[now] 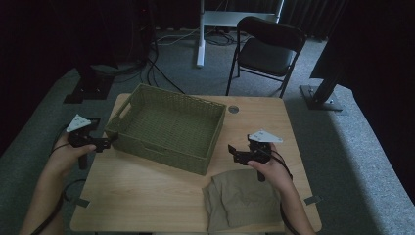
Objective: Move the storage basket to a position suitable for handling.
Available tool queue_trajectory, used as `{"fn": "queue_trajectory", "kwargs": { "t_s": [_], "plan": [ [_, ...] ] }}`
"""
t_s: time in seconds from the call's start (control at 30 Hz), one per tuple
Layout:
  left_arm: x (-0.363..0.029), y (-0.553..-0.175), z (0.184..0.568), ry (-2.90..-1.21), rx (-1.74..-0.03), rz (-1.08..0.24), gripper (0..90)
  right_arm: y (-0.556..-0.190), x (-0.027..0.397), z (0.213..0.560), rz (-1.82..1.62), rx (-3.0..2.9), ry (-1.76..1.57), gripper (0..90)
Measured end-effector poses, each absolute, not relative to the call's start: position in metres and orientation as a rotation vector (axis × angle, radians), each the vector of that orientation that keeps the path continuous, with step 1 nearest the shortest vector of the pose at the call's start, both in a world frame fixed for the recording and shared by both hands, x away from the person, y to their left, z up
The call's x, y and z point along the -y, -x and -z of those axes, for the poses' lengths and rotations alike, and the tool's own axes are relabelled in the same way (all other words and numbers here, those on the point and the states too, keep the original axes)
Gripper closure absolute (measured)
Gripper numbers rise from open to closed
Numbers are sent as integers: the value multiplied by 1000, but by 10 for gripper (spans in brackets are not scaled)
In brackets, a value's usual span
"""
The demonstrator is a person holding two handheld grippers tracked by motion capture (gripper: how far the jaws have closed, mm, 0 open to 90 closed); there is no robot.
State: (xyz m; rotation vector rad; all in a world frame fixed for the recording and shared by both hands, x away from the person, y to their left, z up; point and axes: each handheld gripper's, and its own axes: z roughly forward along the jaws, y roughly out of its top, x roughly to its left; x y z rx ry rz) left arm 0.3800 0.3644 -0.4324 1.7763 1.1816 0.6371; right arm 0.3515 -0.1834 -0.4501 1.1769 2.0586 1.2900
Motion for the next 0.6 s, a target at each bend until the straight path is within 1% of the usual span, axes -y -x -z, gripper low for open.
{"fn": "queue_trajectory", "kwargs": {
  "t_s": [0.1, 0.2, 0.43, 0.47, 0.5, 0.57, 0.6],
  "plan": [
    [-366, -387, 430, -1761, -1193, -644, 11, -353, 177, 449, -1301, -2066, -1170, 113],
    [-366, -402, 430, -1758, -1215, -648, 11, -357, 163, 447, -1310, -2076, -1166, 113],
    [-365, -425, 440, -1755, -1252, -640, 13, -366, 138, 450, -1297, -2093, -1170, 113],
    [-364, -427, 441, -1756, -1257, -640, 60, -367, 136, 451, -1303, -2093, -1175, 113],
    [-364, -429, 443, -1765, -1268, -639, 77, -368, 133, 451, -1307, -2092, -1178, 113],
    [-364, -429, 443, -1765, -1268, -639, 77, -369, 131, 452, -1308, -2093, -1181, 113],
    [-361, -437, 449, -1785, -1284, -651, 78, -371, 125, 453, -1309, -2093, -1184, 113]
  ]
}}
